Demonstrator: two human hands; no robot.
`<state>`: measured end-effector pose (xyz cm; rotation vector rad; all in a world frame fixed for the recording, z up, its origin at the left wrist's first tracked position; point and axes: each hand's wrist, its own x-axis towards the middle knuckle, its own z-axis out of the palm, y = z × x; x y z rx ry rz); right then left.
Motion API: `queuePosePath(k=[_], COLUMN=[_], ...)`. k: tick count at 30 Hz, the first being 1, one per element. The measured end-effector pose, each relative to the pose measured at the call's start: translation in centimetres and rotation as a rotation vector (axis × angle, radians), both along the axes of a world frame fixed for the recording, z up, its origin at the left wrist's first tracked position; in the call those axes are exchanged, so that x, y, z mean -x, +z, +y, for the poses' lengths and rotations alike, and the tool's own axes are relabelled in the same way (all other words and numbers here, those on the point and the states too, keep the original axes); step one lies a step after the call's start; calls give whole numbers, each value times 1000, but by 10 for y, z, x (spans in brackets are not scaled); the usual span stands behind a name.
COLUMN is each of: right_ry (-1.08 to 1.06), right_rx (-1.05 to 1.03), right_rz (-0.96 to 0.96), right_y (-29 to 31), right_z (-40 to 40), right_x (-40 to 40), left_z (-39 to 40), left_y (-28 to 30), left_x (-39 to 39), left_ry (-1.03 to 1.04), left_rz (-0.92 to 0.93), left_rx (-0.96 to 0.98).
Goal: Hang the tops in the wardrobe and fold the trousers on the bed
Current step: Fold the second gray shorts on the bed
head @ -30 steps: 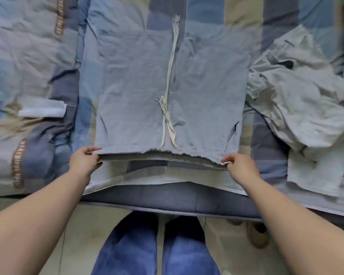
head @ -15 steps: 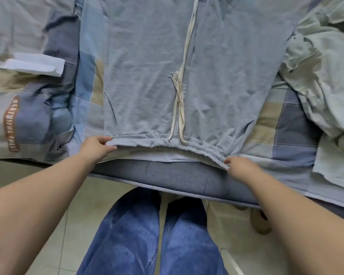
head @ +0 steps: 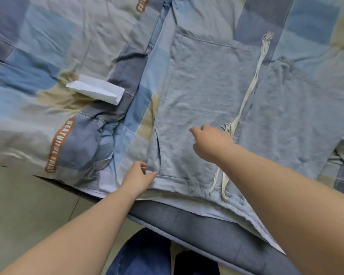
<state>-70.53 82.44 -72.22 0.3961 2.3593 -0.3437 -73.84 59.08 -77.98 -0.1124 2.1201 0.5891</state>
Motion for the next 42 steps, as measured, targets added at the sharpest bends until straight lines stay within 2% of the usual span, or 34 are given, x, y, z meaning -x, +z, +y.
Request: queuePosePath(k=[5,7,10,14,17,22,27,31,37,42], right_ry=[113,259,419,385,423,149,-468,-791,-897,-777], right_rx=[-70,-131,-241,-328,-364,-352,-20,192,257,247], right_rz=[13,48,111,38,5,63,291,497,494,398], right_y=[-19,-26,-36,-47,-59,-70,-72,-57,-25,-10], right_z=[-19,-26,-22,-23,-28,-34,-28,3,72,135], right_x=[65,82,106,140,154,155,142,127,81,35], left_z=[2,0,2,-7,-12,-5,18,50,109,159], left_y=[-20,-25,-26,-25,-26,-27,-5,24,62,69], left_x=[15,20,28,35,35,33,23,0,-59,-112], left_ry=[-7,-47,-227,-467,-481,-414,-452,-457,-547,-635], left_rz=[39,55,104,140,126,98,39,46,68,71], left_rx=[-131,-154,-170,-261,-309,-403,-481,-543,-625,-571])
